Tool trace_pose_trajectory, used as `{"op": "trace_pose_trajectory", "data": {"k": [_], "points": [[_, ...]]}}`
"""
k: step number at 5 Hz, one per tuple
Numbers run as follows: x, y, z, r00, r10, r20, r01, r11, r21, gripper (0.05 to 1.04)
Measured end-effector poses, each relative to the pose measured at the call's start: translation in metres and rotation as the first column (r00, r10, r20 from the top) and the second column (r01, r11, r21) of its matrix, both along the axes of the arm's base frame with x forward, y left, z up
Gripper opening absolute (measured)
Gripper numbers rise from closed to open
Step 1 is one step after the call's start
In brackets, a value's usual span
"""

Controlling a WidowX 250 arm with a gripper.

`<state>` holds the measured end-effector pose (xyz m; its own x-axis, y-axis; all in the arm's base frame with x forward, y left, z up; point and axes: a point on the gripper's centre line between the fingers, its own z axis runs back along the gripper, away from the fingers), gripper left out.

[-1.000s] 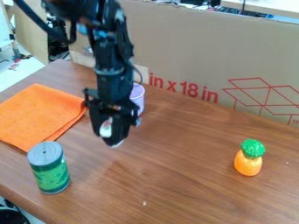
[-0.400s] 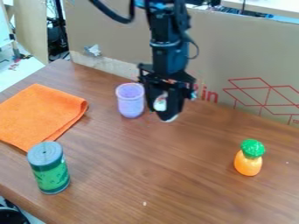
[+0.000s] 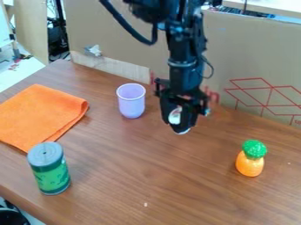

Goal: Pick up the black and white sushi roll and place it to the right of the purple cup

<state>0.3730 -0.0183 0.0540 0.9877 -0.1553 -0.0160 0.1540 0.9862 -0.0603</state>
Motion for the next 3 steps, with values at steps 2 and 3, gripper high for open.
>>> {"op": "trace_pose_trajectory", "data": {"k": [2,3], "points": [[0.031,-0.004,-0.017,0.996,0.073,0.045,-0.072,0.997,-0.029,0.596],[0.037,-0.005,-0.017,0.998,0.065,0.015,-0.065,0.997,-0.033,0.647]]}}
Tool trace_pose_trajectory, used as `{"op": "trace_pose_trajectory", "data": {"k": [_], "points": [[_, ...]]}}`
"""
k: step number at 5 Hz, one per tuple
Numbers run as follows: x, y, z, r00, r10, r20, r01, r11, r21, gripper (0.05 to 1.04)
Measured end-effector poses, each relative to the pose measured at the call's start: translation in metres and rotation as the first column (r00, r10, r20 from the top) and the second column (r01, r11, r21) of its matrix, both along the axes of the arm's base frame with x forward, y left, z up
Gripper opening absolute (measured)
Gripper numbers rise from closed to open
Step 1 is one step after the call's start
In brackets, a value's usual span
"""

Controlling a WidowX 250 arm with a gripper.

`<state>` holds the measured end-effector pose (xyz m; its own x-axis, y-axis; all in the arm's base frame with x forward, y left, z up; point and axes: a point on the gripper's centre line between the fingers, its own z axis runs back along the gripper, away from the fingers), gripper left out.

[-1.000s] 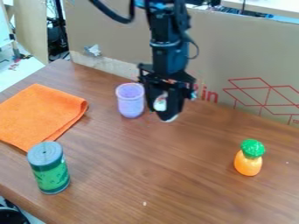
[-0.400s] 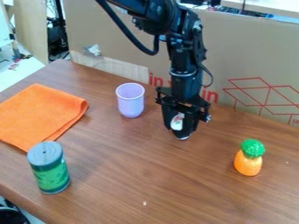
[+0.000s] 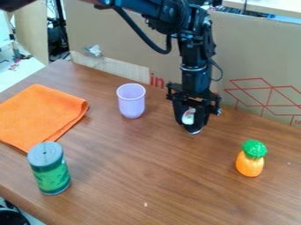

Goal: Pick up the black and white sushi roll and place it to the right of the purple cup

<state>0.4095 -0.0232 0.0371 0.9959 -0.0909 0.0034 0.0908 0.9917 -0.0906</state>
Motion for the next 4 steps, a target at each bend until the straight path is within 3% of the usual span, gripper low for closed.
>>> {"op": "trace_pose_trajectory", "data": {"k": [1,2,3,4], "points": [[-0.007,0.002,-0.002,0.996,0.046,-0.074,-0.045,0.999,0.022,0.945],[-0.010,0.003,-0.001,0.993,0.073,-0.093,-0.071,0.997,0.025,1.011],[-0.007,0.000,0.029,0.996,0.077,-0.035,-0.079,0.995,-0.064,1.007],[-0.017,0.028,0.063,0.991,0.136,0.007,-0.135,0.987,-0.086,1.007]]}}
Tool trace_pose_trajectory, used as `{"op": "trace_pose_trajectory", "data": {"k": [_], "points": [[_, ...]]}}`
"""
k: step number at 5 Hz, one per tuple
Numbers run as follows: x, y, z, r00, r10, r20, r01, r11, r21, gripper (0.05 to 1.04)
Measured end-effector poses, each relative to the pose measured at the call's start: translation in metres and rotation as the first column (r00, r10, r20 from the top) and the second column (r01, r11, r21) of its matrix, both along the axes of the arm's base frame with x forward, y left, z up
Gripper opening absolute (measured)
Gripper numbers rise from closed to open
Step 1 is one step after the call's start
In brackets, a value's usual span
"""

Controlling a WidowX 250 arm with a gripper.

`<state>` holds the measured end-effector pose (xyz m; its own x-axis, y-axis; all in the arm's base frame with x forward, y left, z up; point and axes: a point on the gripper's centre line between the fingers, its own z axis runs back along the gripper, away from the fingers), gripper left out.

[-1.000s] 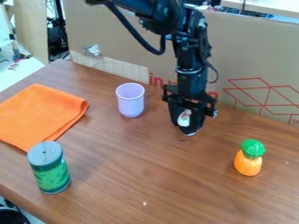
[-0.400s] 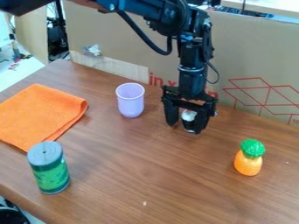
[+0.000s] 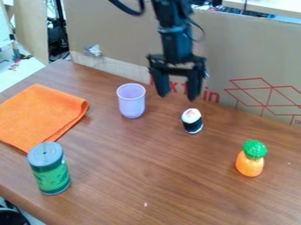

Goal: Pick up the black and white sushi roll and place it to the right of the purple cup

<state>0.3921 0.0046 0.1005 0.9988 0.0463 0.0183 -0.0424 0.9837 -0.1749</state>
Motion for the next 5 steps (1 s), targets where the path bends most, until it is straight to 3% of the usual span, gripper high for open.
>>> {"op": "trace_pose_trajectory", "data": {"k": [1,2,3,5], "points": [[-0.033,0.029,0.015,0.999,0.034,-0.025,-0.032,0.998,0.047,1.007],[-0.060,0.079,0.019,0.995,0.097,-0.025,-0.092,0.985,0.149,1.007],[-0.086,0.118,0.019,0.988,0.155,-0.027,-0.146,0.967,0.208,1.007],[-0.123,0.159,0.025,0.972,0.236,0.006,-0.230,0.940,0.252,1.007]]}}
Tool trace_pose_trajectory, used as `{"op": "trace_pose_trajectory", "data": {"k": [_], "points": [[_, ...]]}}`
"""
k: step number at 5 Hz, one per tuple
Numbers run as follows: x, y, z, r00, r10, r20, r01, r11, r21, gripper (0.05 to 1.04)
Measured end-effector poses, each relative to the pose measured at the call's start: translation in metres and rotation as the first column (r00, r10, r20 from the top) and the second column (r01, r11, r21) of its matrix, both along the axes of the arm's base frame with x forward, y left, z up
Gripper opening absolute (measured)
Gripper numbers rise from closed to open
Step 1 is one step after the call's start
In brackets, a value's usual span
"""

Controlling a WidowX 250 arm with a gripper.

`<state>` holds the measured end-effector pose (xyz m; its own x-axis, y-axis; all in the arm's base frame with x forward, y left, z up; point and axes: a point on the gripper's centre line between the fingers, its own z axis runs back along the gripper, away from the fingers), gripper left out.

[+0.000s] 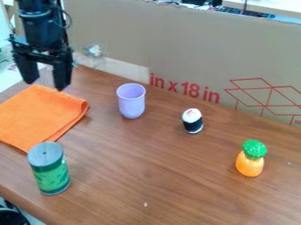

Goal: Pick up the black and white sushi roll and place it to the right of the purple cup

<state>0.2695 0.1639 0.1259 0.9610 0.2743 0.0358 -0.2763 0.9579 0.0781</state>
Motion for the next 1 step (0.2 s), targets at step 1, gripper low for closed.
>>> {"op": "trace_pose_trajectory", "data": {"k": [1], "points": [[-0.0108,0.0003,-0.0054,1.000,-0.024,-0.019,0.024,1.000,-0.003,1.007]]}}
